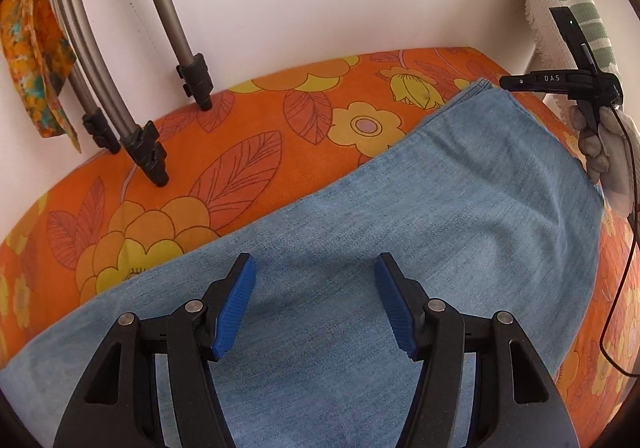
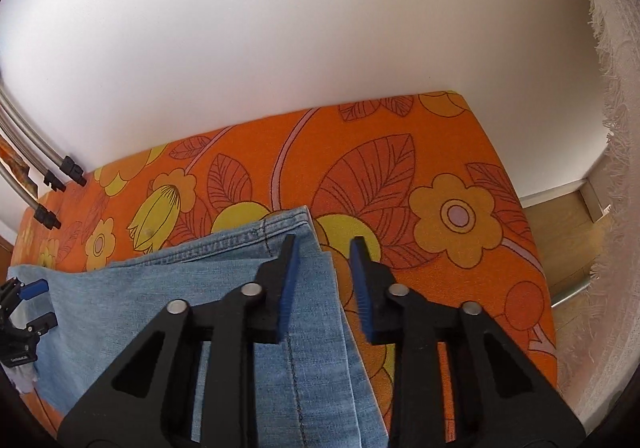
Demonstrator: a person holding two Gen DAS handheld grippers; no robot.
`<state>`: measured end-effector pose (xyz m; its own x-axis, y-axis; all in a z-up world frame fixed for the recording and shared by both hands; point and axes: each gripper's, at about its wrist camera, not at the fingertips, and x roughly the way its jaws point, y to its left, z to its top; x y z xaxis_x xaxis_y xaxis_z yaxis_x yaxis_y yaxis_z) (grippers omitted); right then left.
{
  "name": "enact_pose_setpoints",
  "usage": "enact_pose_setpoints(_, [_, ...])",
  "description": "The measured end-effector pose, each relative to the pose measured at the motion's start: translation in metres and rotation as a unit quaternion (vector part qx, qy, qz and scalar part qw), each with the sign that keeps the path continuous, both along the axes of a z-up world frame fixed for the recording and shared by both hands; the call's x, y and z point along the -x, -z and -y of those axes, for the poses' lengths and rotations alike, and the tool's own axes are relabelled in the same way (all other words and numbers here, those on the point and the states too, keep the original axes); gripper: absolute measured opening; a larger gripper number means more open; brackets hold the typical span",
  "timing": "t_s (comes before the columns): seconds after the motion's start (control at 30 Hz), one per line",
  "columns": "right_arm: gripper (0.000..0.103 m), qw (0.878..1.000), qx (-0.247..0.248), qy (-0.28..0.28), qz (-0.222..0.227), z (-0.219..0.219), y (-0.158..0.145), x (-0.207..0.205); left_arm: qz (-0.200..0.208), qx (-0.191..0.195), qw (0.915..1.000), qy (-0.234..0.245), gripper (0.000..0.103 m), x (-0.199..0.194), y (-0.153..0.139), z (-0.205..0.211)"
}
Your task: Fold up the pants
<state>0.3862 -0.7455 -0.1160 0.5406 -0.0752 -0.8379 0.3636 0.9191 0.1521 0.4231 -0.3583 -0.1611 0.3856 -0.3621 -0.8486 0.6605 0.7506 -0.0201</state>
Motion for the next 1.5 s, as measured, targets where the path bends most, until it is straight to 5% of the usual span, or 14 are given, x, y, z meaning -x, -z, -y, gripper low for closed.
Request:
enact_pose_setpoints(0.3, [0.003,0.996,0.073,0.004,0.047,-0.011,-0.044,0.002,0.027,0.025,0.9993,-0.004,0.063,0.01,0.004,-0.01])
enact_pose_setpoints(0.43, [0.003,0.999,0.022,-0.022,0.042,-0.001,-0.043,-0.01,0.026,0.031,0.9992,-0.003,0.063,0.011,0.003,-0.013])
enact_pose_setpoints(0.5, [0.032,1.0,-0.006,-0.02,0.017,0.003,-0.028,-0.013,0.027,0.033,0.9991,-0.003,0.065,0.01,0.004,-0.013])
enact_pose_setpoints(0.57, [0.047,1.0,0.005,-0.014,0.002,0.002,-0.016,-0.011,0.027,0.034,0.9991,-0.002,0.066,0.009,0.006,-0.011])
enact_pose_setpoints(0.83, [0.047,0.999,-0.04,-0.002,-0.003,0.012,0.01,-0.009,0.029,0.03,0.9991,-0.002,0.066,0.008,0.007,-0.008])
enact_pose_setpoints(0.93, [0.028,0.999,-0.053,-0.011,-0.003,0.006,0.011,-0.009,0.03,0.029,0.9991,-0.002,0.066,0.008,0.007,-0.008])
enact_pose_setpoints(1.03, [0.026,0.999,-0.029,-0.018,-0.004,-0.004,0.006,-0.006,0.031,0.028,0.9991,-0.002,0.066,0.008,0.007,-0.008])
enact_pose_setpoints(1.5, [0.026,0.996,-0.074,-0.055,0.019,0.0,0.02,0.026,0.033,0.026,0.9991,-0.002,0.067,0.008,0.006,-0.007])
